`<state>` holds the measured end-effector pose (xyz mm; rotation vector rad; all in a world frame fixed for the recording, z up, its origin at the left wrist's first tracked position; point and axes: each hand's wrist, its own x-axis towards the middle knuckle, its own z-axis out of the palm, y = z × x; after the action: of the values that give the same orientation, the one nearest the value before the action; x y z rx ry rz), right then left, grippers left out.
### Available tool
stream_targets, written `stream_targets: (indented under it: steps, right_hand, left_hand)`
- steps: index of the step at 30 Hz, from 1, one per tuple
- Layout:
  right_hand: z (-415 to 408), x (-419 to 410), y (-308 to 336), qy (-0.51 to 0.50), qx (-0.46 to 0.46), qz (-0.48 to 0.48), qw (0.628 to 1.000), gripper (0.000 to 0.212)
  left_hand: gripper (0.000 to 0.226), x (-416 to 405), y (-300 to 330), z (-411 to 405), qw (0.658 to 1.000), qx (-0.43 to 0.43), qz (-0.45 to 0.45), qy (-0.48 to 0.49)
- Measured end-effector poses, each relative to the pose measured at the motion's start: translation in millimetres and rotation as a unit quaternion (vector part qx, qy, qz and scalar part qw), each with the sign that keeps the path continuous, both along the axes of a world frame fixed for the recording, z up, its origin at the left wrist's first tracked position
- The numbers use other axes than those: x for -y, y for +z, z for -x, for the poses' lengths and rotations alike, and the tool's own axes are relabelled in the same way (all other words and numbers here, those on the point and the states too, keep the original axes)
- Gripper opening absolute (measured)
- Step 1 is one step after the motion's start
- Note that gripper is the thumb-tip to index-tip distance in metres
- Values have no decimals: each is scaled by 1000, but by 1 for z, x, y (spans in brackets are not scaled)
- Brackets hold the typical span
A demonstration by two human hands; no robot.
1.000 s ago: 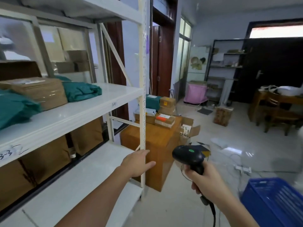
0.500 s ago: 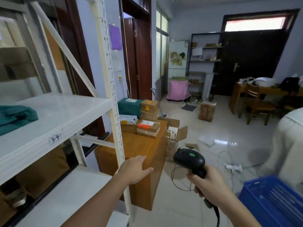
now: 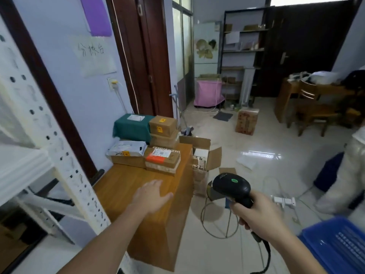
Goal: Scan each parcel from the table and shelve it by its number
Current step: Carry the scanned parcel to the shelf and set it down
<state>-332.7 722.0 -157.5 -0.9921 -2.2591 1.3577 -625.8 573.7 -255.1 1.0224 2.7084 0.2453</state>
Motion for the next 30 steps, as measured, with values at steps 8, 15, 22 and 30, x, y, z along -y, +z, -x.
stream_targets:
  steps: [8, 15, 22, 30]
  right_hand:
    - [107, -115, -1, 93, 24, -3, 995, 16]
    - [204, -179, -15, 138, 44, 6, 989, 16]
    - [310, -230, -37, 163, 95, 10, 982, 18]
    - [405, -279, -39, 201, 123, 41, 971, 23]
  left_hand:
    - [79, -91, -11, 76, 997, 24, -9, 72]
    - [79, -140, -38, 153, 991, 47, -4, 125]
    - [82, -177, -69, 243, 983, 90, 4, 159]
    - [95, -214, -97, 301, 944, 180, -53, 272]
